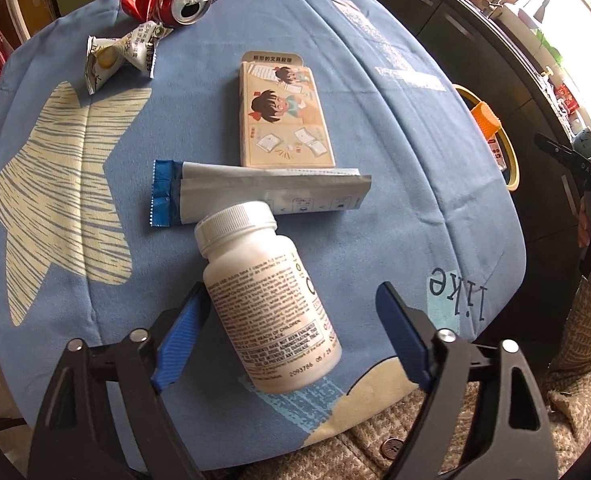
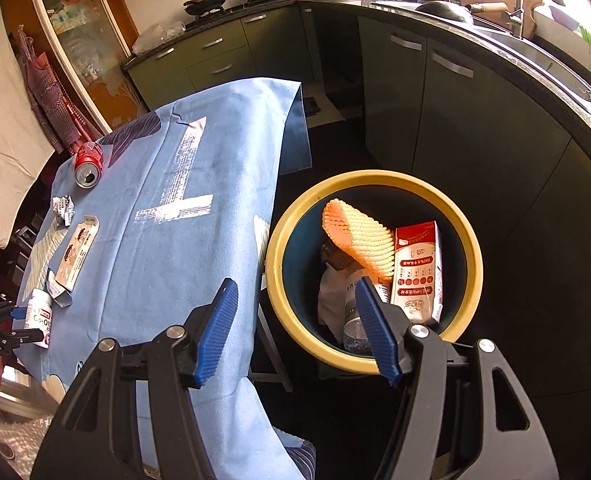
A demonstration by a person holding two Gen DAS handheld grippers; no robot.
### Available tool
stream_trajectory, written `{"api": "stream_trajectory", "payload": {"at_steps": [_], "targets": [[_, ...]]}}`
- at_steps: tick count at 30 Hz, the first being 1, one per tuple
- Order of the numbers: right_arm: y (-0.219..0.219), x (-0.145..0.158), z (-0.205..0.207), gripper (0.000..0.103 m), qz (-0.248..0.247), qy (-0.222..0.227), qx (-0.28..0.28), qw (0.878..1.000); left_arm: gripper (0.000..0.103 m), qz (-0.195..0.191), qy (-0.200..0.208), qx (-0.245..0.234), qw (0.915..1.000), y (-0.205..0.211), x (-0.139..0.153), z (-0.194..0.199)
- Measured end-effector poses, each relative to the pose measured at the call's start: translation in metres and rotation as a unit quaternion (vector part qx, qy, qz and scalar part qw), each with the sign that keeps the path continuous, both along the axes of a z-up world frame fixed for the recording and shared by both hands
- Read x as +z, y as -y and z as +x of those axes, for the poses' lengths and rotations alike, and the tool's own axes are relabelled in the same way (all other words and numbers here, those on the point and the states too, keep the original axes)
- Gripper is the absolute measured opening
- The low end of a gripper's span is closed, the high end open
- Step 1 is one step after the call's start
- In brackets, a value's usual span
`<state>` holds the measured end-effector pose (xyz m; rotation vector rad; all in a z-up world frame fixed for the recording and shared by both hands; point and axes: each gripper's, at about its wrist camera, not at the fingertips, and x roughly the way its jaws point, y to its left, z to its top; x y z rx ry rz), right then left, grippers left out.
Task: Collect trash
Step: 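Grasp the white pill bottle with the left gripper, then carry the pill bottle over the bin and open the left gripper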
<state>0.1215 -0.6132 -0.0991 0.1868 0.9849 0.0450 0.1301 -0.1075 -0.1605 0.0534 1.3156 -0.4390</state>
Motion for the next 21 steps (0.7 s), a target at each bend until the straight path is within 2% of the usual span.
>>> {"api": "stream_trajectory", "payload": {"at_steps": [4,5,6,8,10,14,17,21], "targets": [[-0.001,0.0,0.0,0.061,-0.002,-0.002,0.001,1.0,0.067,-0.001,-0.015,-0.007,0.9999,0.0,-0.005,0.004],[-0.001,0.0,0.0,0.061,-0.002,-0.002,0.002,1.0,0.063,-0.004,-0.016,-0.008,0.9998,-0.001,-0.006,0.005],[-0.002,0.0,0.0,0.061,-0.003,-0.002,0.003,1.0,0.052,-0.003,-0.012,-0.01,0.9999,0.0,-0.005,0.007],[-0.003,0.0,-0.001,0.061,-0.005,-0.003,0.005,1.0,0.046,0.0,-0.011,-0.013,0.9999,-0.003,-0.005,0.012],[-0.004,0.0,-0.001,0.061,-0.006,-0.003,0.006,1.0,0.046,0.0,-0.012,-0.022,0.9997,-0.004,-0.004,0.013],[-0.004,0.001,-0.002,0.061,-0.008,-0.004,0.005,1.0,0.046,0.021,0.011,-0.044,0.9987,0.001,0.004,0.007],[-0.001,0.004,-0.004,0.061,-0.01,-0.001,0.002,1.0,0.046,0.032,0.04,-0.064,0.9966,0.009,0.021,0.0],[0.005,0.01,-0.01,0.061,-0.013,0.008,-0.008,1.0,0.046,0.027,0.077,-0.101,0.9915,0.028,0.052,-0.008]]}}
